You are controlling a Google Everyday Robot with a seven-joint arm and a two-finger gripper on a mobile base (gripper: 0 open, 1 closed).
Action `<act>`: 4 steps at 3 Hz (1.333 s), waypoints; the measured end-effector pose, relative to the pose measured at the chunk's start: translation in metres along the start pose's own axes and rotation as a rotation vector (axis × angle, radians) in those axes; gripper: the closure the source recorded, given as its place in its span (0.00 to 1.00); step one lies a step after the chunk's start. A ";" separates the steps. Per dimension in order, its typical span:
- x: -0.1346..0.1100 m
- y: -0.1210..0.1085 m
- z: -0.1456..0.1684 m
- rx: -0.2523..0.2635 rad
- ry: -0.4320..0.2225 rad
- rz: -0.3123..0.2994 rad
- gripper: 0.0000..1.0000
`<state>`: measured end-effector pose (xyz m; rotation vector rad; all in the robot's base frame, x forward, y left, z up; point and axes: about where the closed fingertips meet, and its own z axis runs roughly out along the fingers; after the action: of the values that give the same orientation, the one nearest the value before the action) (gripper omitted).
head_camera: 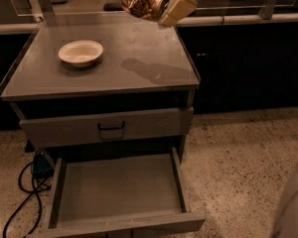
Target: Place orange can into middle drawer
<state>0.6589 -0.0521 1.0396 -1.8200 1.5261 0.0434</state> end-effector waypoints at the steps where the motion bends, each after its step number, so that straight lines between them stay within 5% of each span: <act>1: 0.003 0.024 0.002 -0.050 -0.009 -0.001 1.00; 2: -0.007 0.075 -0.023 -0.097 -0.039 -0.010 1.00; 3: -0.007 0.153 -0.043 -0.208 -0.037 0.036 1.00; 4: 0.008 0.180 -0.026 -0.271 -0.017 0.066 1.00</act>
Offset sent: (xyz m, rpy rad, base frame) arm -0.1830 -0.0205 -0.0765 -0.0401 0.2328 0.1349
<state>0.4953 -0.0748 0.9630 -1.9705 1.6314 0.3095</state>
